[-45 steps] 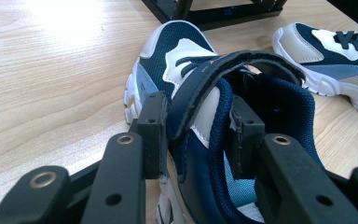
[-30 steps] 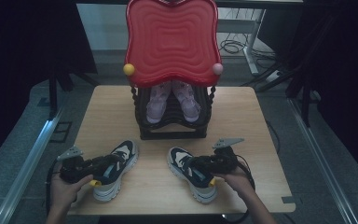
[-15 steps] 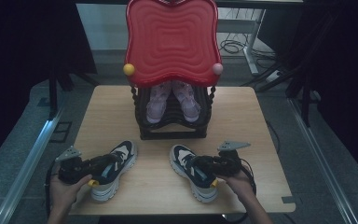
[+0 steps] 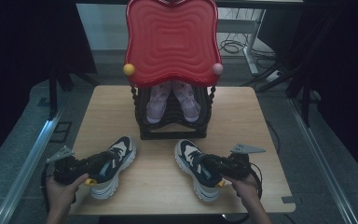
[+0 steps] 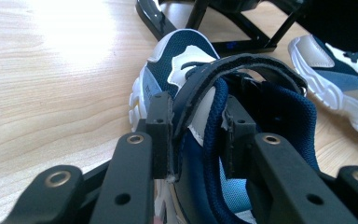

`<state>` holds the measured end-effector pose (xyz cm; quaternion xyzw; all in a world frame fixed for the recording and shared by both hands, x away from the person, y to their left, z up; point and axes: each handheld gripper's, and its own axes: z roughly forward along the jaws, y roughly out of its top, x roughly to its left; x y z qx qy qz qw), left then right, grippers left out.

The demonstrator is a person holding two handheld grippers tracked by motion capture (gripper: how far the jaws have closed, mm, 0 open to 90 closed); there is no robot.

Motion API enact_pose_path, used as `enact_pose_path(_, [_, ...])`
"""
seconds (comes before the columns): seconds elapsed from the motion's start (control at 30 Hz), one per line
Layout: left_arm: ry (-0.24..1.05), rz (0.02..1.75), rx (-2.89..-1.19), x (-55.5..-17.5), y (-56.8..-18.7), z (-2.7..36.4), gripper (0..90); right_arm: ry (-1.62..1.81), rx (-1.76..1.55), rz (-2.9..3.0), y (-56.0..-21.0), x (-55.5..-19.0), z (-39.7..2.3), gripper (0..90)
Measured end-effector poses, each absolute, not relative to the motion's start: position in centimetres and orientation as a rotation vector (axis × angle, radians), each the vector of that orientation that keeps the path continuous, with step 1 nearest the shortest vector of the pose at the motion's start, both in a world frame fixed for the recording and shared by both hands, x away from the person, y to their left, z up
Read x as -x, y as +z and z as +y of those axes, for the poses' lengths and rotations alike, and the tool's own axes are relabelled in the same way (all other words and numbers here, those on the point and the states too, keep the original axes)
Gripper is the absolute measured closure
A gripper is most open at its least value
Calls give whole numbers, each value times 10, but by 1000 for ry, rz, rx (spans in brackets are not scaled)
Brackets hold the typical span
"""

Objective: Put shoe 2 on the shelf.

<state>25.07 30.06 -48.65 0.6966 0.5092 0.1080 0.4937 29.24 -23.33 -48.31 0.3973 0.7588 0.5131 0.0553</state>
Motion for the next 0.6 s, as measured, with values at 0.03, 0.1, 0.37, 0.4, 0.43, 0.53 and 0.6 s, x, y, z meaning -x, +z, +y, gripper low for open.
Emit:
enact_pose_path(0.03, [264,1234,-1683,-250,-486,301,691,1568,-1207,2292,-483,-291,-235,720])
enact_pose_path(0.1, [271,1232,-1674,-249,-484,301,690,1579,-1217,2275,-483,-288,-238,720])
enact_pose_path(0.37, [294,1229,-1645,-244,-480,305,688,1590,-1254,2192,-480,-277,-255,719])
enact_pose_path(0.4, [296,1232,-1645,-244,-479,306,688,1592,-1253,2181,-480,-276,-258,719])
enact_pose_path(0.43, [298,1232,-1642,-244,-480,306,688,1591,-1258,2173,-480,-275,-261,719])
enact_pose_path(0.53, [302,1231,-1637,-242,-480,307,688,1599,-1272,2138,-479,-271,-268,719])
enact_pose_path(0.6, [301,1231,-1633,-241,-480,308,688,1605,-1280,2116,-479,-269,-273,719])
